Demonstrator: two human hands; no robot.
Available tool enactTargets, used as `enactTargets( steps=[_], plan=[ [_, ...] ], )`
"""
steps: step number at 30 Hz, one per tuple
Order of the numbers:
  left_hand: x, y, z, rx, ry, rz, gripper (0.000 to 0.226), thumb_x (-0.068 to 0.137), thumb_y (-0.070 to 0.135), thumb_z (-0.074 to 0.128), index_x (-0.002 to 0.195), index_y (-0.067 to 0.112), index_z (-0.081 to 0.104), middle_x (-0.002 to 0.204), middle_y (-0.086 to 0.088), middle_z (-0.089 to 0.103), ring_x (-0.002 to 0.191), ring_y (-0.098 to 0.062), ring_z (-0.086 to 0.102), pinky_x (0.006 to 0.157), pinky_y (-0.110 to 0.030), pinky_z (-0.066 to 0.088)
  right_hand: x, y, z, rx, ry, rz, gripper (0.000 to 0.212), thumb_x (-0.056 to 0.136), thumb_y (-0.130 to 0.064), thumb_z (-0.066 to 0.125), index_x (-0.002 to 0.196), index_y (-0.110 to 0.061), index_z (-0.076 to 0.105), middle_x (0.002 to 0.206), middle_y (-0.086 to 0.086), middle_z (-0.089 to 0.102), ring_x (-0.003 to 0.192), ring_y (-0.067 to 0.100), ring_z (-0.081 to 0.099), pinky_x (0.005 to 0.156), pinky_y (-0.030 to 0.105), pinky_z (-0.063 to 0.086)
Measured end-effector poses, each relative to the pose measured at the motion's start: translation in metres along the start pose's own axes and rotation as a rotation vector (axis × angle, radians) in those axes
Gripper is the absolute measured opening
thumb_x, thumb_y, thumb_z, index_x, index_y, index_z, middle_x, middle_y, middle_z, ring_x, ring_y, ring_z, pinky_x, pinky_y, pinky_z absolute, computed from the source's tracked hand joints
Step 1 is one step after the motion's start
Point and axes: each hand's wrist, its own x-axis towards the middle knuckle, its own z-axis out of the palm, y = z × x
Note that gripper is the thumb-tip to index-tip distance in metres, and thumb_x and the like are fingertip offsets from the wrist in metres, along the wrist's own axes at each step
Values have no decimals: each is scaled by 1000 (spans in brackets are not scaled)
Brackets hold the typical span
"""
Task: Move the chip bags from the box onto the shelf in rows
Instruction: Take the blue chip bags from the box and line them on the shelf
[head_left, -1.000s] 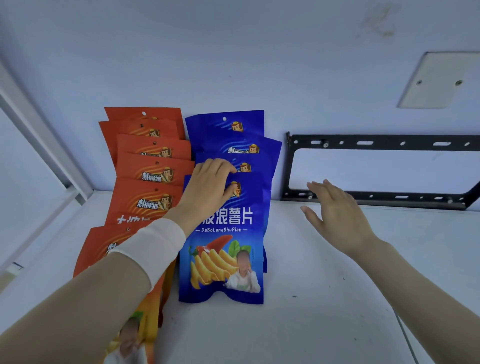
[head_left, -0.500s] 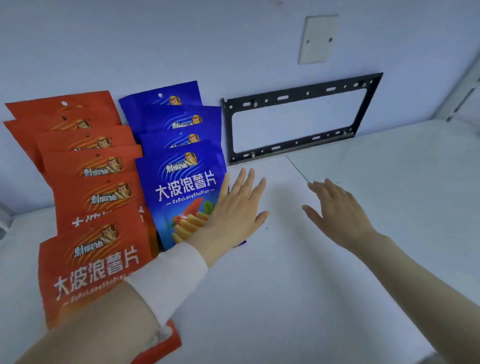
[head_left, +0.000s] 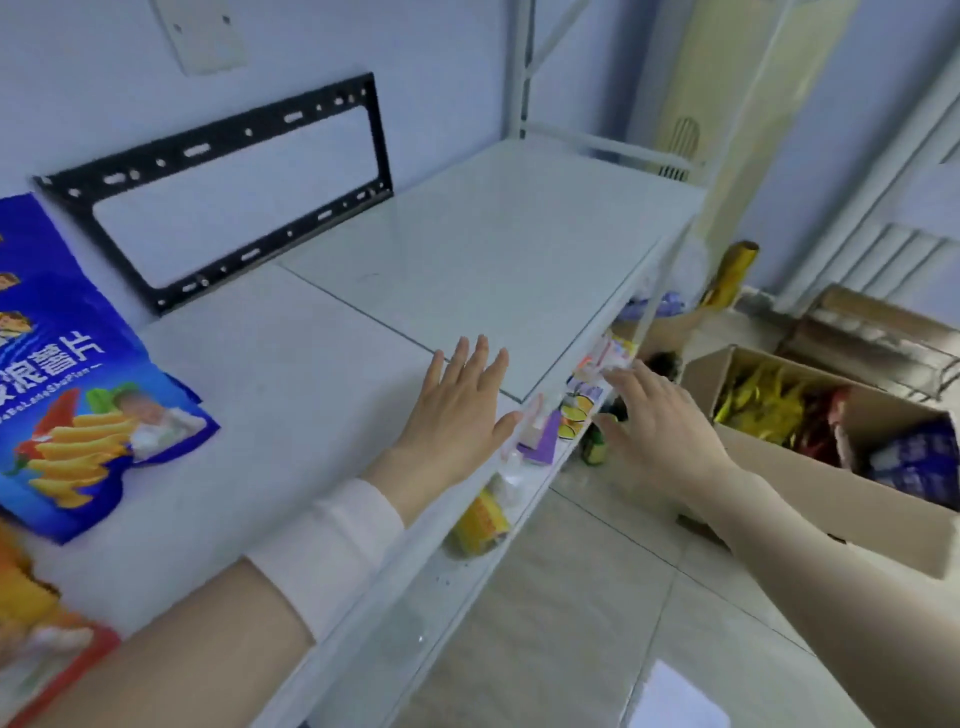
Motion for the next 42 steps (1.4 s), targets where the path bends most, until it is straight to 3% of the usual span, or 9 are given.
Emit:
enactTargets(
  steps=[4,14,20,23,29,34,42],
  plan=[
    [14,103,20,-32,-27,95,66,96,44,34,149,16,6,157,-9,1,144,-24,-3,116,-41,-3,-74,86,-17,9,-32,81,55,94,-38,44,143,-17,28,148,2,32,141,20,19,111,34,19],
    [28,382,85,-38,-183,403,66,97,46,33,149,15,6,157,-10,3,144,-25,0,117,-42,1,-286,308,-24,-27,14,420,56,92,-41,49,139,-14,37,143,4,41,136,24,31,107,38,27],
    [51,510,125,-41,-240,585,65,97,46,33,148,14,11,156,-11,7,144,-25,3,116,-41,1,-364,405,-2,-13,77,604,50,79,-25,71,121,-2,56,122,18,59,121,39,49,93,49,42],
    [77,569,144,-63,-255,646,64,97,45,35,148,14,13,156,-11,9,144,-25,4,116,-40,2,-378,456,5,-15,89,650,51,72,-23,78,114,1,60,112,20,64,111,42,56,84,51,47],
    [149,677,181,-159,-325,681,63,96,45,36,148,14,16,156,-10,10,144,-24,5,117,-42,4,-373,570,0,-78,123,678,52,66,-19,83,109,2,62,105,19,66,103,42,61,82,52,49],
    [203,741,186,-248,-383,642,62,97,45,36,148,15,16,156,-7,11,144,-21,5,117,-38,3,-370,648,-11,-89,131,687,54,60,-18,86,105,1,63,102,17,67,101,41,62,79,53,49],
    [286,823,218,-238,-464,535,62,96,47,36,147,17,17,156,-6,13,144,-20,8,116,-37,4,-348,784,-20,-61,164,725,46,67,-15,81,105,3,62,102,20,67,101,44,61,80,56,48]
  ],
)
